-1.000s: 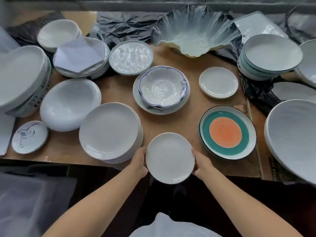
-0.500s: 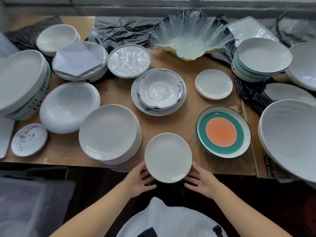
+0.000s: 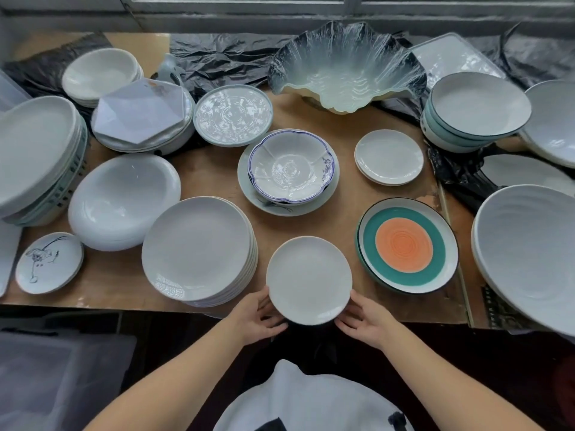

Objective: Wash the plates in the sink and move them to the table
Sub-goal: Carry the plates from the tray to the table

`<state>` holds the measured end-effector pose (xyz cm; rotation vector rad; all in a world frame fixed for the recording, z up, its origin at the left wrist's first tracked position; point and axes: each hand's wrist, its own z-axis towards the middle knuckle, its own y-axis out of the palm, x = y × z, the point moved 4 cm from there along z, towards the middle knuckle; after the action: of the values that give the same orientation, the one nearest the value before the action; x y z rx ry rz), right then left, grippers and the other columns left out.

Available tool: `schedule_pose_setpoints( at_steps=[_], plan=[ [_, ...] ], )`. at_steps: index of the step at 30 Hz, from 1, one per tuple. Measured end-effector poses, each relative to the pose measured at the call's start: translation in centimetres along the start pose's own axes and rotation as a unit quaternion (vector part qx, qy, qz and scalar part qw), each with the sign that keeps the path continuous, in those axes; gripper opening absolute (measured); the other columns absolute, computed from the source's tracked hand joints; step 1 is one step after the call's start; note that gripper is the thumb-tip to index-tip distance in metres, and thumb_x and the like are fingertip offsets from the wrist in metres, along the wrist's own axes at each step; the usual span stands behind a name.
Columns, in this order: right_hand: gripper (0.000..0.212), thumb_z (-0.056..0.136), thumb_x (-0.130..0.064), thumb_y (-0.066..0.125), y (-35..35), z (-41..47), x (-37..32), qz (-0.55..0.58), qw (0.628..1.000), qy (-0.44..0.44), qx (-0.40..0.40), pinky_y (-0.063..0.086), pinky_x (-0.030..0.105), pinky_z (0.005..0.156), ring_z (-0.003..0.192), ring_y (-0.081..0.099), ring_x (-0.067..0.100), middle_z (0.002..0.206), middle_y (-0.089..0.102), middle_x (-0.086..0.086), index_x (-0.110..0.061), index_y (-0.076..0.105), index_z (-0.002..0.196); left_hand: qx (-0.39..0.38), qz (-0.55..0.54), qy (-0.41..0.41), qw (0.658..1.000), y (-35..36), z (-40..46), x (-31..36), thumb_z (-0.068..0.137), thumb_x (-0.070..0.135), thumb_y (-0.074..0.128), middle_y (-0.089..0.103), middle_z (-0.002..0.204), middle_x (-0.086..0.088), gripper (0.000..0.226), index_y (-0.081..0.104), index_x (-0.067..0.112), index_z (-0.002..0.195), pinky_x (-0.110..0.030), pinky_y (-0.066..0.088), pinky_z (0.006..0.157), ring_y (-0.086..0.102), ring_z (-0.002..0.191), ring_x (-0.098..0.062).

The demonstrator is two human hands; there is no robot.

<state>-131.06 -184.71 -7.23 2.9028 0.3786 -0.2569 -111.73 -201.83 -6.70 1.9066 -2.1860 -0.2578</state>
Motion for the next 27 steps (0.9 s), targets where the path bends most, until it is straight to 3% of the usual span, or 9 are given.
schedule_pose_setpoints(
  at_steps=[2, 6, 9, 11, 13, 16, 24, 27],
  plan=[
    [0.037, 0.095, -0.027, 0.070, 0.9, 0.5, -1.0, 0.005, 1.000, -0.007, 0.005, 0.052, 0.050, 0.091, 0.110, 0.062, 0.034, 0.120, 0.066, 0.013, -0.014, 0.061, 0.128, 0.006, 0.001, 0.006, 1.000, 0.9, 0.6, 1.1, 0.096, 0.037, 0.071, 0.064, 0.130, -0.007, 0.038, 0.066, 0.013, 0.125, -0.058, 0.042, 0.112, 0.061, 0.119, -0.038],
    [0.036, 0.098, -0.025, 0.067, 2.5, 1.1, -2.8, 0.014, 0.999, -0.027, 0.024, 0.046, 0.052, 0.107, 0.125, 0.055, 0.036, 0.125, 0.063, 0.013, -0.011, 0.059, 0.130, 0.020, 0.001, 0.029, 0.999, 2.8, 0.9, 3.0, 0.096, 0.035, 0.069, 0.061, 0.127, -0.008, 0.036, 0.063, 0.010, 0.122, -0.054, 0.043, 0.112, 0.058, 0.120, -0.036],
    [0.034, 0.100, -0.024, 0.063, 2.8, 1.1, -3.2, 0.004, 0.999, -0.035, 0.025, 0.044, 0.050, 0.111, 0.133, 0.051, 0.036, 0.131, 0.060, 0.015, -0.010, 0.057, 0.132, 0.031, 0.004, 0.048, 0.998, 3.6, 0.7, 3.3, 0.098, 0.034, 0.066, 0.061, 0.127, -0.010, 0.033, 0.062, 0.009, 0.120, -0.049, 0.052, 0.098, 0.060, 0.116, -0.033],
    [0.032, 0.102, -0.023, 0.061, 2.4, 0.8, -3.0, -0.008, 0.999, -0.041, 0.011, 0.043, 0.049, 0.111, 0.132, 0.052, 0.036, 0.134, 0.060, 0.015, -0.009, 0.057, 0.131, 0.030, 0.030, 0.067, 0.997, 3.7, 0.4, 3.0, 0.101, 0.037, 0.062, 0.060, 0.132, -0.008, 0.037, 0.060, 0.011, 0.126, -0.050, 0.048, 0.104, 0.059, 0.121, -0.031],
    [0.032, 0.103, -0.022, 0.058, 1.6, 0.7, -2.7, -0.023, 0.999, -0.043, 0.000, 0.047, 0.048, 0.105, 0.128, 0.056, 0.036, 0.135, 0.061, 0.016, -0.009, 0.055, 0.132, 0.038, 0.084, 0.089, 0.992, 3.4, 0.0, 2.4, 0.102, 0.038, 0.059, 0.059, 0.134, -0.004, 0.044, 0.054, 0.014, 0.139, -0.049, 0.043, 0.111, 0.057, 0.125, -0.029],
    [0.039, 0.102, -0.022, 0.059, 0.0, 0.0, -2.3, -0.072, 0.996, -0.045, -0.017, 0.052, 0.044, 0.092, 0.121, 0.061, 0.035, 0.133, 0.063, 0.016, -0.009, 0.053, 0.138, 0.066, 0.187, 0.107, 0.974, 3.0, -1.0, 1.1, 0.104, 0.033, 0.055, 0.062, 0.130, -0.004, 0.045, 0.050, 0.013, 0.145, -0.047, 0.048, 0.107, 0.063, 0.109, -0.024],
    [0.021, 0.102, -0.025, 0.056, -4.9, -4.4, -2.6, -0.242, 0.957, -0.157, 0.006, 0.056, 0.041, 0.097, 0.102, 0.070, 0.022, 0.113, 0.071, 0.007, -0.015, 0.063, 0.119, 0.057, 0.335, 0.086, 0.936, 5.9, -1.3, -4.2, 0.101, 0.028, 0.057, 0.073, 0.117, -0.008, 0.033, 0.059, 0.009, 0.128, -0.044, 0.054, 0.098, 0.069, 0.107, -0.026],
    [0.018, 0.103, -0.021, 0.051, -8.3, -6.4, -1.3, -0.230, 0.951, -0.204, 0.042, 0.057, 0.030, 0.077, 0.088, 0.073, 0.019, 0.100, 0.076, 0.006, -0.016, 0.065, 0.114, 0.034, 0.434, 0.059, 0.898, 8.5, -0.6, -7.3, 0.097, 0.028, 0.059, 0.078, 0.109, -0.006, 0.031, 0.066, 0.009, 0.121, -0.045, 0.053, 0.103, 0.072, 0.104, -0.023]
  ],
)
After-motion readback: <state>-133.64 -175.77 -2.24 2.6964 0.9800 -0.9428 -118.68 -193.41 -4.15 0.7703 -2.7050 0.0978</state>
